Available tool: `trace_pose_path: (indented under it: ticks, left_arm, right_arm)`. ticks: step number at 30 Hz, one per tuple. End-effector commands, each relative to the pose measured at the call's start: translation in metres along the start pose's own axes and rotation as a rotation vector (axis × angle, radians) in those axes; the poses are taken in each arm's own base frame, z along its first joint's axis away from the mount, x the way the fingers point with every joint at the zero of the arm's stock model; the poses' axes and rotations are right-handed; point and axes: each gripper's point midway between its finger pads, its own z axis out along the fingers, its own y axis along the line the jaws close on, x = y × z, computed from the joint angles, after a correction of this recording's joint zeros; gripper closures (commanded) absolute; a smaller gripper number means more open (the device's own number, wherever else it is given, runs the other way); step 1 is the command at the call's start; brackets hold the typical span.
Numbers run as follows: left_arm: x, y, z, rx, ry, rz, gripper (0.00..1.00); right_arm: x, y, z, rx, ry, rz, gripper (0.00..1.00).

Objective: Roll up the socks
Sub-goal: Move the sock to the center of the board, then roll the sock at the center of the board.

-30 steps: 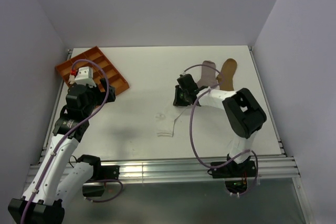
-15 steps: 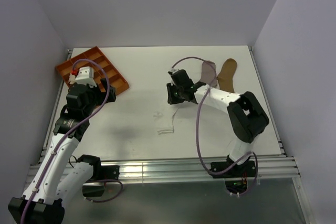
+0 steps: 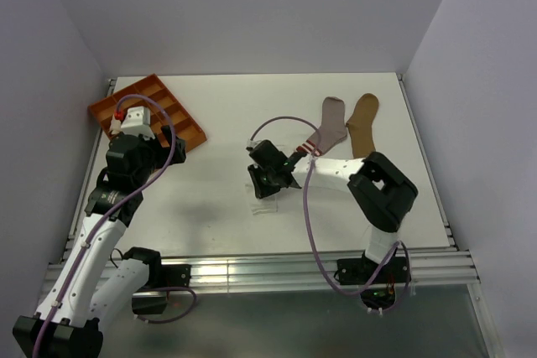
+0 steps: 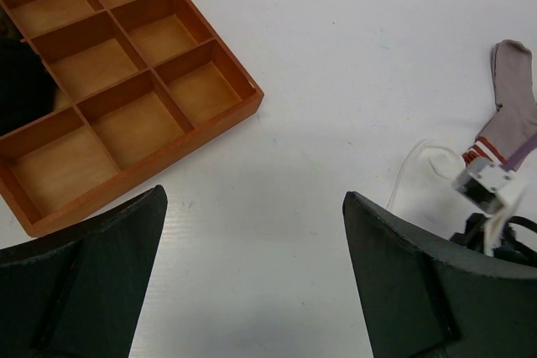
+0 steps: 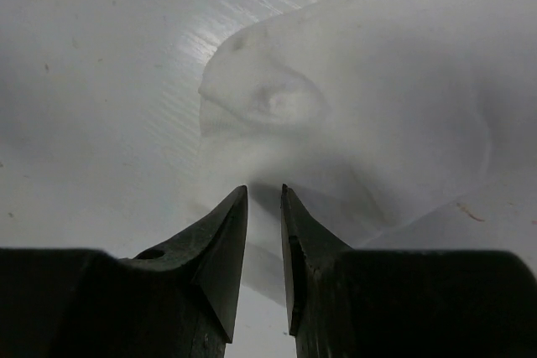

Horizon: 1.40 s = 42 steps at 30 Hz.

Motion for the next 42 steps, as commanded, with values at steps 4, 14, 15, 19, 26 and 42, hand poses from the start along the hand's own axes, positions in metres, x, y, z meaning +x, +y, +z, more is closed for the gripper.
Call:
trace_pose_path:
  ticks: [4, 14, 15, 19, 26, 42]
  left_arm:
    - [-0.021, -0.009, -0.007, 0.035, -0.066, 0.010, 0.08]
    - [-0.020, -0.011, -0.007, 0.037, -0.064, 0.013, 0.08]
    - [-0.019, -0.010, -0.007, 0.037, -0.063, 0.013, 0.08]
    - [-0.021, -0.011, -0.008, 0.040, -0.067, 0.013, 0.08]
    - [-0.022, -0.011, -0.008, 0.037, -0.068, 0.013, 0.08]
    - [-0.021, -0.008, -0.008, 0.019, -0.066, 0.010, 0.08]
  right_arm:
    - [-0.030, 0.026, 0.033, -0.013, -0.031, 0.087, 0.70]
    - [-0.098, 0.055, 0.030, -0.055, -0.152, 0.054, 0.68]
    - [-0.109, 0.059, 0.015, -0.079, -0.194, -0.015, 0.68]
    - [-0.095, 0.049, -0.006, -0.067, -0.195, -0.227, 0.62]
    - [-0.054, 0.035, -0.016, 0.002, -0.163, -0.544, 0.48]
    - [-0.029, 0.069, 0.024, 0.110, -0.109, -0.814, 0.51]
